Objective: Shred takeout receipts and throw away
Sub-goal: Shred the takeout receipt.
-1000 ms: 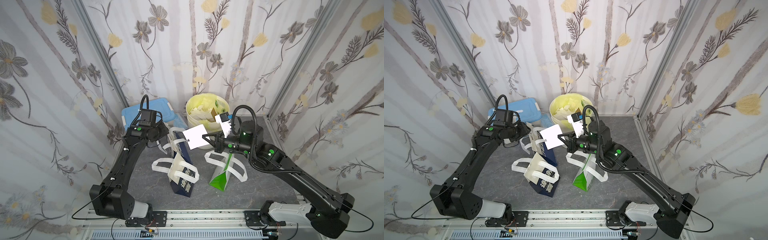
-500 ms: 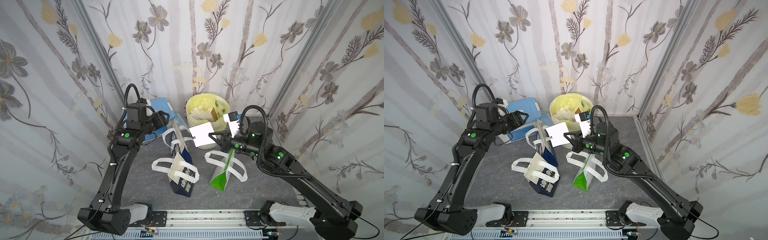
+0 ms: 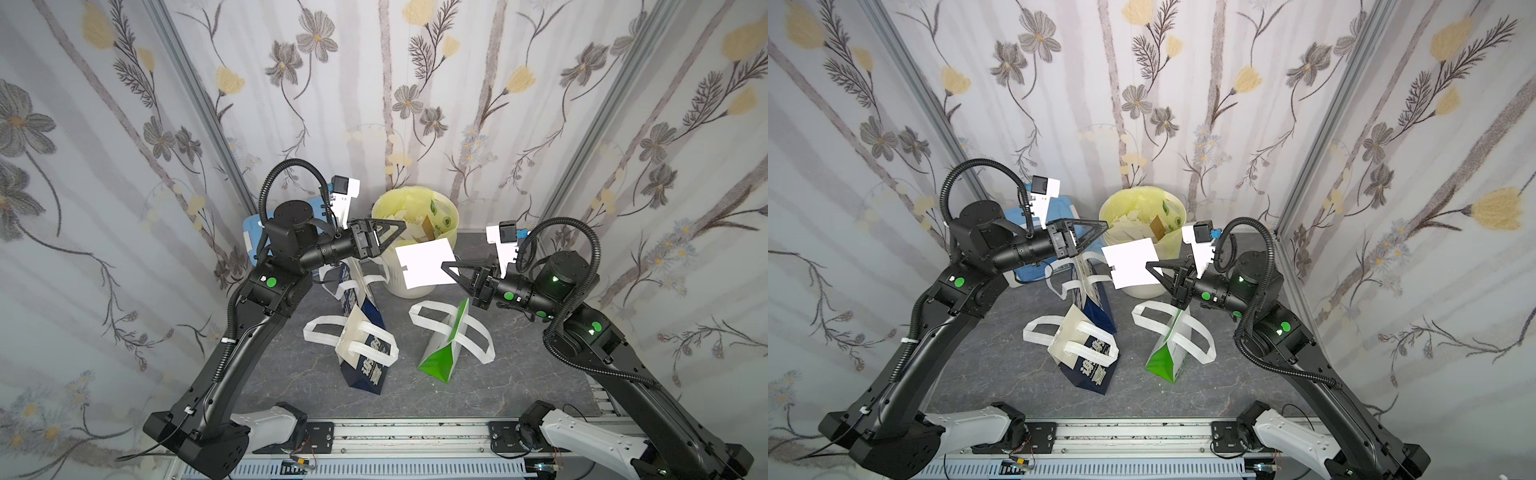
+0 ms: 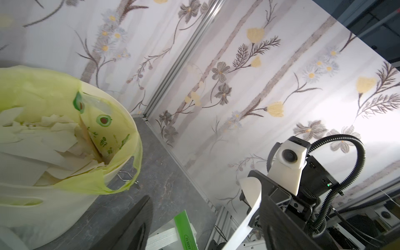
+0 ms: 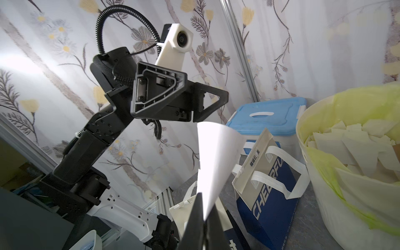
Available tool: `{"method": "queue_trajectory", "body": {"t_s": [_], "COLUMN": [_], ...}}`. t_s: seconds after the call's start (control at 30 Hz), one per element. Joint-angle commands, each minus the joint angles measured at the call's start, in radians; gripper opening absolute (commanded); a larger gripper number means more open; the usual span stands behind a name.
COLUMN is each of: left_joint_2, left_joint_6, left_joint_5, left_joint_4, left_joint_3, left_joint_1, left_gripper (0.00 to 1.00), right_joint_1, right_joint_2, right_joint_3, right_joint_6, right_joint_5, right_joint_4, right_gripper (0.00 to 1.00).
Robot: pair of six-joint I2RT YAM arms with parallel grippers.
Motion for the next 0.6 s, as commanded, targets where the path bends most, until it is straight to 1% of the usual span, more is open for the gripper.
{"method": "queue_trajectory", "body": {"t_s": [0.0, 0.03, 0.2, 0.4, 0.5, 0.57], "left_joint_2": [-0.005, -0.003, -0.004, -0.003, -0.002, 0.001], "left_joint_6": [-0.071, -0.089, -0.137, -0.151, -0.148, -0.145], "left_joint_5": [0.080, 0.095, 0.119, 0.118, 0.110, 0.091], "left_joint_4": [0.163, 0.188, 0.242, 0.256, 0.245, 0.224], "left_joint_3": [-0.030, -0.038, -0.052, -0.055, -0.052, -0.049], "left_joint_1": [-0.032, -0.043, -0.073, -0.082, -0.082, -0.082], "left_gripper": [0.78, 0.76, 0.60, 0.34, 0.16, 0.00], "right_joint_1": [0.000, 0.000, 0.000, 0.001, 0.000, 0.000], "right_joint_2": [-0.019, -0.022, -0.007, 0.019, 0.022, 0.024], "right_joint_3": [-0.020, -0.024, -0.029, -0.016, -0.018, -0.018], "right_joint_6": [0.073, 0.085, 0.137, 0.174, 0.175, 0.172], "right_joint_5": [-0.046, -0.038, -0.014, 0.016, 0.024, 0.032], "right_joint_4": [0.130, 0.143, 0.180, 0.199, 0.199, 0.189], "right_gripper": [0.00, 0.00, 0.00, 0.00, 0.00, 0.00]}}
